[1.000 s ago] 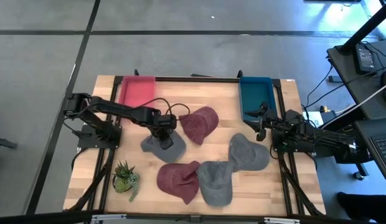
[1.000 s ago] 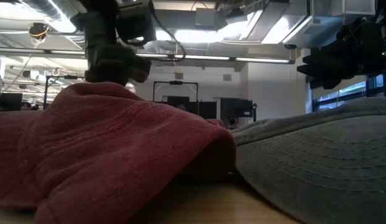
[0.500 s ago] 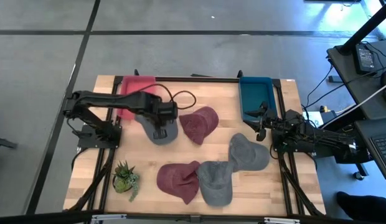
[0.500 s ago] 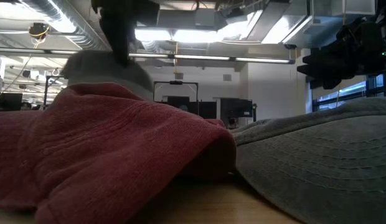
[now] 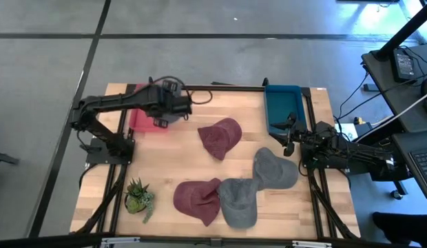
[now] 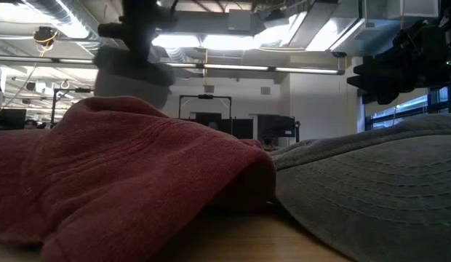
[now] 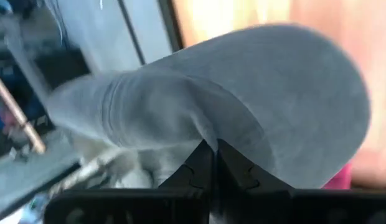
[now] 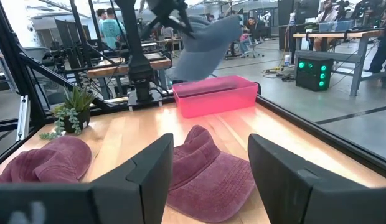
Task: Pick & Place hat
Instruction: Put the top left gray cap into the pink bin
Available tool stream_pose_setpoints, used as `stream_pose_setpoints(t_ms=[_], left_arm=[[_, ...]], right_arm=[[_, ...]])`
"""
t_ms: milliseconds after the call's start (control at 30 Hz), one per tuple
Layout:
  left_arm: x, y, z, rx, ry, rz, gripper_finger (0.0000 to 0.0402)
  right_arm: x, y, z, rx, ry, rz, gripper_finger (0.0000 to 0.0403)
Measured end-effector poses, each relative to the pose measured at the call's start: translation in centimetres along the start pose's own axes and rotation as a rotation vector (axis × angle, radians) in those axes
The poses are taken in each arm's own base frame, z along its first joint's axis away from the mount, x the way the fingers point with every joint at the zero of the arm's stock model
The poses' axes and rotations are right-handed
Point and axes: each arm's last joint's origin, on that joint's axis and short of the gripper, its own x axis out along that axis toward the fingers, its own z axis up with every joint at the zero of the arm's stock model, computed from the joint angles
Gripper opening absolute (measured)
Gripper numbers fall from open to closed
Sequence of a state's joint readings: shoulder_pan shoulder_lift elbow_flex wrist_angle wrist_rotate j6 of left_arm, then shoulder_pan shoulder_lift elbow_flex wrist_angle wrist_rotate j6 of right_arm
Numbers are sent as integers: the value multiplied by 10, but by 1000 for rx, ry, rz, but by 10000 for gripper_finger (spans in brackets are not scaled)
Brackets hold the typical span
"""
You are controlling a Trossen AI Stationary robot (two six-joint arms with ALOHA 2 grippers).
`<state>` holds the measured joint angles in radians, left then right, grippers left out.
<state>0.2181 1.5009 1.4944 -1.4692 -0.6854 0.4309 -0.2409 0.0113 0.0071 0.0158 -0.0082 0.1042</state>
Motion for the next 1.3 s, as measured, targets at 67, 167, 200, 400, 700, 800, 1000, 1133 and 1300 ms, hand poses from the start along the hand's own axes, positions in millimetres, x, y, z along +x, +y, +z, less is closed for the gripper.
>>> stream_pose_setpoints(t_ms=[67,167,200,400,700,800,1000,1133,1300], left_arm=[[6,5,-8,8,74,7,4],[19,6,-15,41,158,14,4],[25,4,-17,72,184,10,4],[66,-10,-18,215,248,-52,4],[117,-24,-21,343,274,-60,3],[127,-27,-18,368,238,-41,3],[138,-19,-17,326,132,-81,3],[140,-15,-19,315,158,-49,4],[144,-12,-21,236,119,-77,18]], right_arm=[[0,0,0,0,0,0,207],[0,0,0,-1,0,0,207],[0,0,0,-2,0,0,207],[0,0,0,-3,-2,-16,207],[0,0,0,-1,-2,-16,207],[0,0,0,-3,-2,-16,207],[0,0,0,-3,-3,-16,207],[0,0,0,-3,-3,-16,207],[0,0,0,-4,-3,-16,207]])
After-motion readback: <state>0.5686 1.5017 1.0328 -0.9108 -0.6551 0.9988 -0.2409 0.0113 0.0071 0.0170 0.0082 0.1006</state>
